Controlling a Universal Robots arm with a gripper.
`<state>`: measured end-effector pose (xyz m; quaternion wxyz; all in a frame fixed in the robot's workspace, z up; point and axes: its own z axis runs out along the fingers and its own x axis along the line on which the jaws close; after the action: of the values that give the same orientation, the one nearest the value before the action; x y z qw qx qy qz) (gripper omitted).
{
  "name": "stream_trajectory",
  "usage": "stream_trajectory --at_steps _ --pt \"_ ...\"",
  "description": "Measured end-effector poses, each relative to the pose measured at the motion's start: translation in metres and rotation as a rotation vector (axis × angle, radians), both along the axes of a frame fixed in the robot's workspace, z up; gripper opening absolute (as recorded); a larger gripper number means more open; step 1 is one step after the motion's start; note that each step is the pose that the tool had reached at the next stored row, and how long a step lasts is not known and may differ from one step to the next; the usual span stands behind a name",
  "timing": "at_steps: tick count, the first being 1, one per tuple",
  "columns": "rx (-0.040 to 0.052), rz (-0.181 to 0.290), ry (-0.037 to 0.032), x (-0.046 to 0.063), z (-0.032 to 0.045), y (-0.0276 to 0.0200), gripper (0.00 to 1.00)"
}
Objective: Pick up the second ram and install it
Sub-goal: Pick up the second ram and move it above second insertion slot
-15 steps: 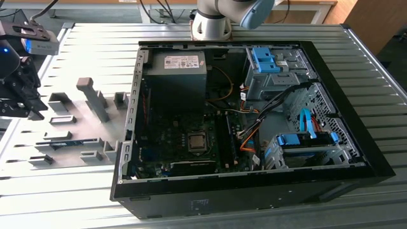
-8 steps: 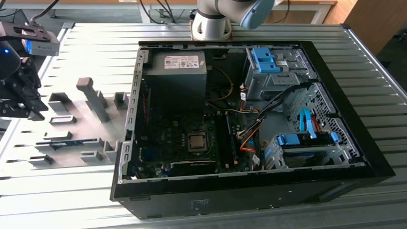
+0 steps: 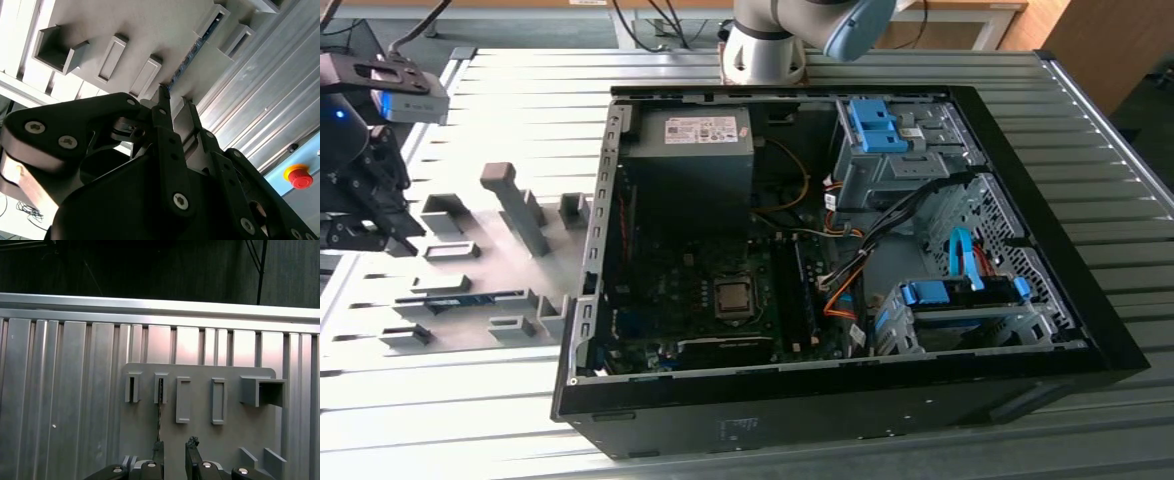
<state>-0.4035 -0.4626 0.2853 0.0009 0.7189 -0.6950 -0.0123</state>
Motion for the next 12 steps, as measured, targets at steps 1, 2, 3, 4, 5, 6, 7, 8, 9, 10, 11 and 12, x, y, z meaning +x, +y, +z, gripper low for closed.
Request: stream_trajectory --at_steps 1,2,3,4,5,6,7,8,9,10,11,12 --pt "0.0 0.0 -0.0003 0.0 -0.0012 0.0 0.31" --pt "0.0 0.0 -0.0005 0.0 -0.0024 0.0 0.31" --pt "0.0 0.0 -0.0004 0.0 -0.0036 0.0 0.31" --pt "0.0 0.0 -0.0005 0.0 -0.0048 -0.0001 0.31" --pt "0.0 0.0 -0.0007 0.0 -0.006 -0.0001 0.31" --pt "0.0 0.0 -0.001 0.0 -0.007 -0.0004 0.31" --pt "-0.0001 0.0 -0.0015 0.0 -0.0082 -0.0009 0.31" --pt "-0.0002 0.0 -0.0024 0.0 -0.0094 -0.0016 0.31" --pt "0.0 0.0 -0.0036 0.0 -0.0108 -0.0022 0.31" --pt "0.0 0.0 -0.0047 0.0 -0.0123 -0.0029 0.31" --pt "0.0 0.0 -0.0057 0.0 -0.0137 -0.0035 0.31" --pt "-0.0001 0.0 -0.0067 0.0 -0.0152 -0.0041 0.31"
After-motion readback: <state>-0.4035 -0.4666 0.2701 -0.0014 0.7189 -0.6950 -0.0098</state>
